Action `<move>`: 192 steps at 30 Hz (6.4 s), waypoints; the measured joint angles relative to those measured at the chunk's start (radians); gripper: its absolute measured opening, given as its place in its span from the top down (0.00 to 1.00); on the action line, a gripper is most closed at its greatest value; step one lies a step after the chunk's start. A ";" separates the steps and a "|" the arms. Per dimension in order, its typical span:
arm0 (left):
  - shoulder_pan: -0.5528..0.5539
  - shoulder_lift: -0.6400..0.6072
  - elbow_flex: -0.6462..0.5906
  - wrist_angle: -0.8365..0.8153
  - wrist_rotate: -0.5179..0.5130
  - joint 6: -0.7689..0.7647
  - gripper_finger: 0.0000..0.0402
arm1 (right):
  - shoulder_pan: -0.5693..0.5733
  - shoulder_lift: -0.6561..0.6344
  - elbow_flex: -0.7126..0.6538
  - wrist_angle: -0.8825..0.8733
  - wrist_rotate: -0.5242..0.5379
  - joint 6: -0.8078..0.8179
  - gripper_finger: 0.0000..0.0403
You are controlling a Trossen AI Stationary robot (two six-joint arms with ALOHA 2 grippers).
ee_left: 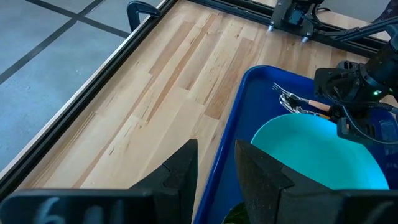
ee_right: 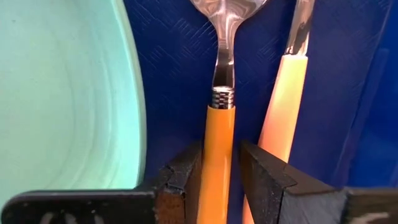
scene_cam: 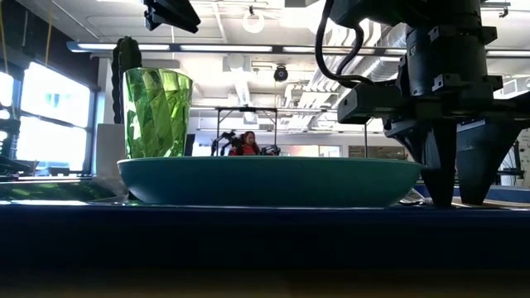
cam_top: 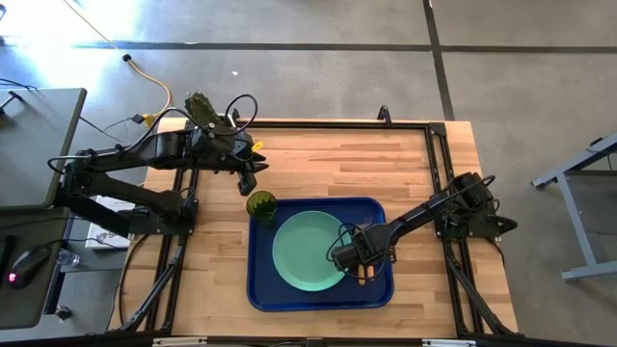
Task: Pick and place plate/cup/fork/spoon on tray
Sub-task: Put the orange spoon on the blue tray to the left of the yellow fork, then return to Home Position
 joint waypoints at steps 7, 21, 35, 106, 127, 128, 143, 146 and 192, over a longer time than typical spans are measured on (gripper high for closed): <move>0.000 0.000 0.000 0.000 0.000 -0.001 0.76 | 0.000 0.000 0.000 0.009 -0.007 0.004 0.76; 0.000 0.000 0.000 0.001 0.000 0.000 0.76 | 0.000 0.000 0.000 0.018 -0.014 0.007 0.76; 0.000 0.000 0.000 0.002 0.000 0.000 0.76 | -0.024 0.000 0.201 -0.326 0.079 -0.120 0.76; 0.000 -1.085 -1.057 0.553 0.189 -0.095 0.89 | -0.278 -0.518 0.258 -0.078 0.586 -0.825 0.76; 0.000 -1.085 -1.115 0.590 0.127 -0.105 1.00 | -0.347 -0.989 0.258 -0.359 0.589 -1.263 0.76; 0.000 -1.085 -1.115 0.587 0.118 -0.104 1.00 | -0.347 -1.014 0.258 -0.359 0.595 -1.286 0.76; 0.000 -1.085 -1.115 0.592 0.107 -0.079 1.00 | -0.346 -1.482 -0.258 -0.060 0.517 -1.353 0.81; 0.000 -1.085 -1.115 0.592 0.107 -0.079 1.00 | -0.346 -1.528 -0.379 0.031 0.459 -1.390 0.82; 0.000 -1.085 -1.115 0.591 0.104 -0.001 1.00 | -0.346 -1.663 -1.147 0.715 0.084 -1.461 1.00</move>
